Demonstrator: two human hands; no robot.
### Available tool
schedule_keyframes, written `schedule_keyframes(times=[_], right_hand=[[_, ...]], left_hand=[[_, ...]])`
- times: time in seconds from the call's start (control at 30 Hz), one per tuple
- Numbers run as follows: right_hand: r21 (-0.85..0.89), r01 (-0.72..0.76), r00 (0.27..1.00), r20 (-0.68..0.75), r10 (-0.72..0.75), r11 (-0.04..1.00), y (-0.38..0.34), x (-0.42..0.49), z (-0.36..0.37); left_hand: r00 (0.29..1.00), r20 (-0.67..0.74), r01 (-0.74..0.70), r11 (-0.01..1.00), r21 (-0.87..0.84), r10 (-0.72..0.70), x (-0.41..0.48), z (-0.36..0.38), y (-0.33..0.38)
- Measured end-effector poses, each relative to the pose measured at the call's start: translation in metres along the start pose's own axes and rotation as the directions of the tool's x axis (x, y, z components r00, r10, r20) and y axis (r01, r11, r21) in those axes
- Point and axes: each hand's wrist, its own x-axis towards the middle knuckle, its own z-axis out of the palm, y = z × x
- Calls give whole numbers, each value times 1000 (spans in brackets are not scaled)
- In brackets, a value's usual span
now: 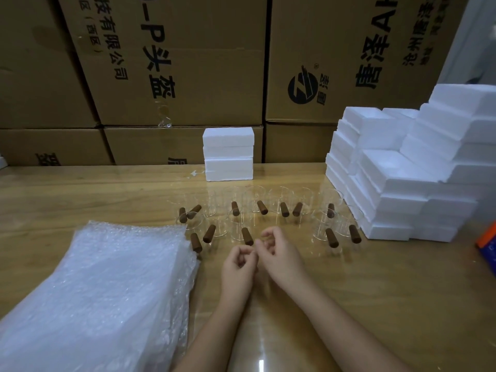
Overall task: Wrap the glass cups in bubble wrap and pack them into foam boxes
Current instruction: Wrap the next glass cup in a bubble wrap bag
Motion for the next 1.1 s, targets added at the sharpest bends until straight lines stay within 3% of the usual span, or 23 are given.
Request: schedule_keyframes(times=[0.07, 0.17, 0.33, 0.43, 0.57, 0.63, 0.8, 0.87, 0.9, 0.97, 1.03, 1.1], right_hand=[[-85, -119, 991, 51, 124, 989, -1, 13, 11], [-128, -185, 978, 76, 196, 974, 1, 22, 26], [-149, -159, 986, 29, 166, 976, 2, 27, 40], [-148, -156, 986, -75, 146, 977, 7, 25, 34], [54, -133, 983, -124, 139, 990, 28, 17, 9], [205, -108, 985, -111, 133, 973, 37, 10, -3], [444, -65, 996, -29, 86, 894, 42, -7, -16], [457, -55, 998, -5, 64, 888, 38, -9, -18], [407, -10, 999, -30, 25, 913, 35, -10, -19], [108, 204, 972, -141, -188, 973, 33, -12, -23], [-335, 405, 867, -153, -474, 851, 31, -12, -27], [-578, 447, 784, -114, -610, 683, 27, -11, -26]], left_hand=[[998, -55, 7, 999, -36, -9, 1, -2, 0], [994, -98, 41, 994, -100, -50, 2, -4, 1], [995, -76, 51, 991, -124, -61, 4, -2, 3], [994, -89, 49, 991, -121, -60, 6, -4, 1], [985, -142, 69, 975, -211, -101, 10, -4, 3], [987, -141, 55, 984, -170, -80, 12, -3, 3], [998, 58, 11, 998, -55, -8, 8, 0, 7], [990, 141, 40, 991, -129, -22, 8, 1, 10], [985, 171, 59, 983, -175, -29, 8, 2, 12], [981, 192, 76, 976, -206, -36, 8, 3, 14], [981, 191, 72, 975, -212, -31, 7, 5, 14], [983, 185, 49, 980, -193, -12, 7, 5, 10]])
